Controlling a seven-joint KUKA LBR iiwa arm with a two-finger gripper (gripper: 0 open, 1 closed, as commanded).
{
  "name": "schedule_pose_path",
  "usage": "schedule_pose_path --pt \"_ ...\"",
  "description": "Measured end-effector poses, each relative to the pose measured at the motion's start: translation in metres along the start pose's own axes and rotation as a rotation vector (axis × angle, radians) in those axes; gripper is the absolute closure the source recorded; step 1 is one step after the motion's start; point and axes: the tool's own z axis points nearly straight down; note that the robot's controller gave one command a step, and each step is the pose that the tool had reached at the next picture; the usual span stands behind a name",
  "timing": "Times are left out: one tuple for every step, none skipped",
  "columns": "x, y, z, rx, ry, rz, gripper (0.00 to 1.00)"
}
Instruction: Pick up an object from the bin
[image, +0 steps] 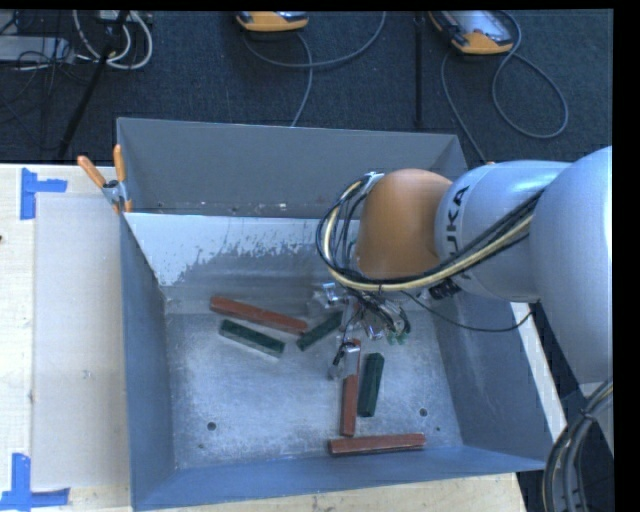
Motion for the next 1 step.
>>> schedule_pose_path --pt "-0.0011 -0.0582 -0.0009 0.0 -0.004 0.033 0.0"
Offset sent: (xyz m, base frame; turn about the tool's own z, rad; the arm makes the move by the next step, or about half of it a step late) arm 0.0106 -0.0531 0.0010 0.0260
